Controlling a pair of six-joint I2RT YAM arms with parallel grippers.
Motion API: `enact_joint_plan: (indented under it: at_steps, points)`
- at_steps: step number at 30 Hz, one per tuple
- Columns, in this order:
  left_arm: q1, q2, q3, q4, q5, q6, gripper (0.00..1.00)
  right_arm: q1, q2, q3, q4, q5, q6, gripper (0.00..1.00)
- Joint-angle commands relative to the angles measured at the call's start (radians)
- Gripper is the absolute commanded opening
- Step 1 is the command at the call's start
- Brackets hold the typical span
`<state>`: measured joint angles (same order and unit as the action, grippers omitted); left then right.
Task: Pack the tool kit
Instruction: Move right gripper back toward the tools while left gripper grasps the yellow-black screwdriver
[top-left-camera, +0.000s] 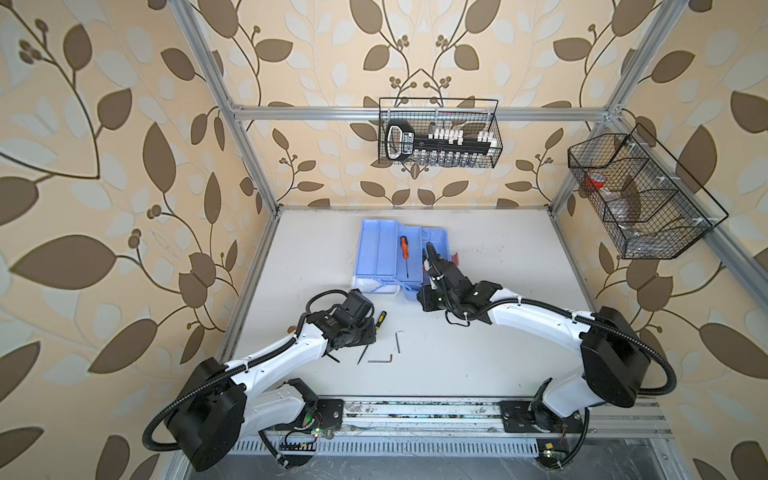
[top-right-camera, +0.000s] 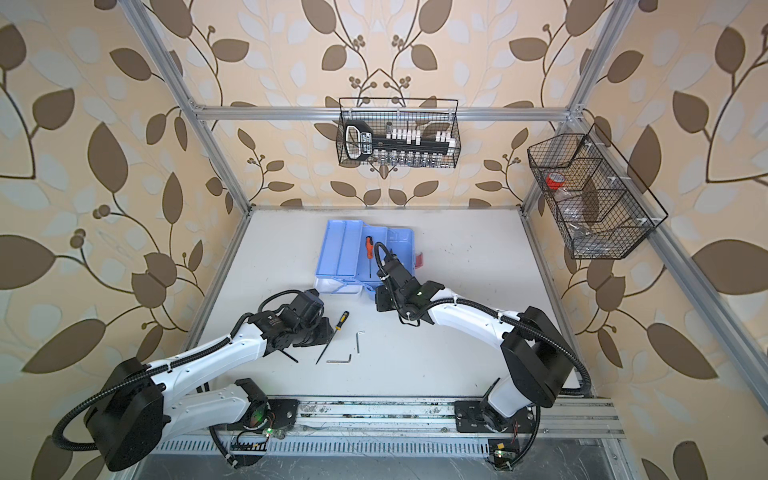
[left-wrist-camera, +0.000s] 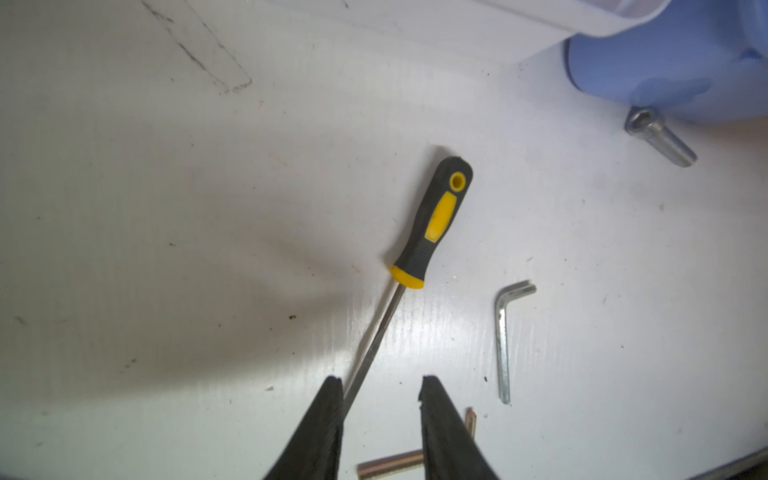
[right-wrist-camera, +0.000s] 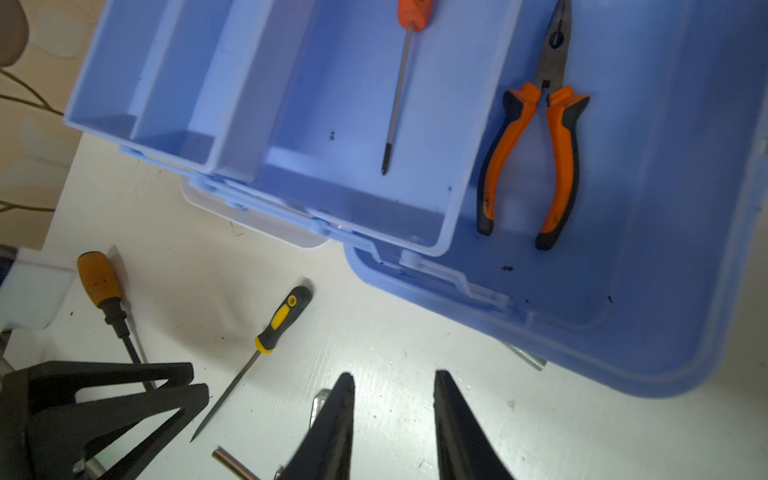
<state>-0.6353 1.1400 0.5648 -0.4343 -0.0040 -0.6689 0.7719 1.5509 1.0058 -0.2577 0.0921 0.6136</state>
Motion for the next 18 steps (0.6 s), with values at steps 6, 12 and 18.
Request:
enact_joint_plan:
  at_steps: [6,12,18]
  points:
    - [-0.037,0.092,-0.008,0.063,-0.118,0.022,0.34,-0.017,0.042,-0.01,0.078,-0.059,0.027,0.33]
    - [-0.07,0.152,-0.006,0.097,-0.112,0.02,0.32,-0.027,0.058,-0.009,0.101,-0.074,0.033,0.33]
    - [-0.077,0.208,-0.001,0.116,-0.119,0.027,0.23,-0.035,0.072,-0.013,0.109,-0.09,0.034,0.33]
